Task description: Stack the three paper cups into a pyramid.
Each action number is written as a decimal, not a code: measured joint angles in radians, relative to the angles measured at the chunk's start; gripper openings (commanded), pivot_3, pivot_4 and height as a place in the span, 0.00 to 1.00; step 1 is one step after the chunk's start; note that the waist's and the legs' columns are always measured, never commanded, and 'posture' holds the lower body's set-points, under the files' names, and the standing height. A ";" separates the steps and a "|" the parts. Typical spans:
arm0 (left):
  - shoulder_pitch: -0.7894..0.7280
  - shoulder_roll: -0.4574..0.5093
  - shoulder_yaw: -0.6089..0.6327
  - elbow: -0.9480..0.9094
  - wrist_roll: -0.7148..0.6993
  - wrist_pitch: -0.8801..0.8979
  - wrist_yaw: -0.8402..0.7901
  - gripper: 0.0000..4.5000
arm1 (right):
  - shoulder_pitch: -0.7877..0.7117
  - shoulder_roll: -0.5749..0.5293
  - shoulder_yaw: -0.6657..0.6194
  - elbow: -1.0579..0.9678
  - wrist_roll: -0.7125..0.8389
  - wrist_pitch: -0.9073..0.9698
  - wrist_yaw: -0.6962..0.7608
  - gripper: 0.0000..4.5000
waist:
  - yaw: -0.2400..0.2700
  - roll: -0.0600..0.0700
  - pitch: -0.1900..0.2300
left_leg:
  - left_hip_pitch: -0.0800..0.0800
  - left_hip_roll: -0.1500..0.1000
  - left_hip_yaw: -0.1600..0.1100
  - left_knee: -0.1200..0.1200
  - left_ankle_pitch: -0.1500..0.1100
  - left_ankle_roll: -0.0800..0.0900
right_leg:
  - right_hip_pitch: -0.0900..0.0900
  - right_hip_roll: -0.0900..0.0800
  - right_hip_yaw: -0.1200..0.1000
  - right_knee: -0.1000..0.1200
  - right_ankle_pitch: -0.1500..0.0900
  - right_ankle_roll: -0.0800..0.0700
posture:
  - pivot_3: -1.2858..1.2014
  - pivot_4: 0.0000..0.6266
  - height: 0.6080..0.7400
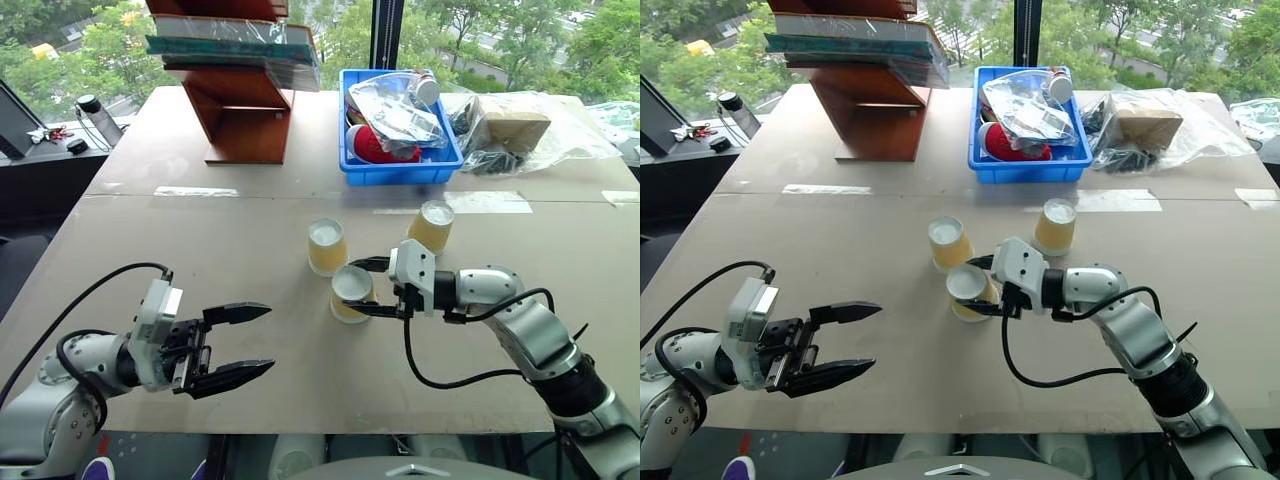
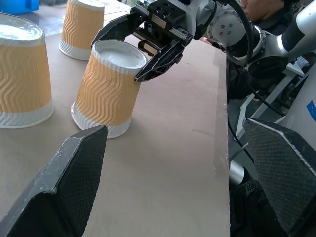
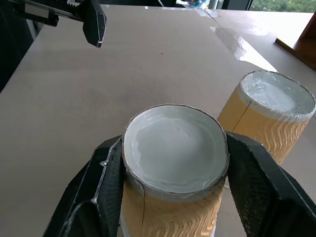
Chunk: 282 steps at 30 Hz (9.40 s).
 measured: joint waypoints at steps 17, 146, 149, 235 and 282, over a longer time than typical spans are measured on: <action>0.003 -0.035 0.083 -0.004 -0.057 -0.003 0.049 1.00 | 0.110 -0.170 -0.466 -0.263 0.217 0.353 -0.211 0.99 | 0.005 -0.001 -0.001 | -0.008 -0.002 -0.002 0.001 0.000 0.000 | -0.006 -0.003 -0.002 0.000 0.000 0.000 | 0.52 0.24 1.00; -0.403 0.092 -0.199 0.250 0.097 0.047 -0.180 1.00 | 0.391 -0.207 -0.324 -0.276 0.161 0.079 -0.160 0.99 | 0.011 -0.001 0.000 | -0.013 -0.002 -0.011 0.015 0.000 0.000 | -0.004 0.001 -0.004 0.005 0.001 0.001 | 0.52 0.24 1.00; -0.385 0.088 -0.193 0.231 0.096 0.049 -0.162 1.00 | 0.388 -0.201 -0.324 -0.274 0.174 0.098 -0.154 0.99 | 0.010 -0.001 0.000 | -0.013 -0.002 -0.011 0.015 0.000 0.000 | -0.004 0.002 -0.004 0.005 0.001 0.001 | 0.52 0.24 1.00; -1.015 -0.238 -0.413 0.691 0.371 -0.014 0.059 0.57 | 0.765 -0.273 -0.774 -0.641 0.506 0.084 -0.207 1.00 | 0.029 -0.004 0.001 | -0.015 -0.004 -0.016 0.017 0.000 0.000 | -0.003 0.002 -0.006 0.005 0.001 0.002 | 0.52 0.24 1.00; -0.981 -0.189 -0.521 0.285 0.247 0.206 0.007 0.99 | 1.068 -0.218 -1.069 -0.638 0.539 -0.080 -0.026 1.00 | 0.023 -0.002 0.001 | -0.012 -0.004 -0.023 0.018 0.000 0.000 | -0.001 0.012 0.004 0.005 0.001 0.001 | 0.52 0.24 1.00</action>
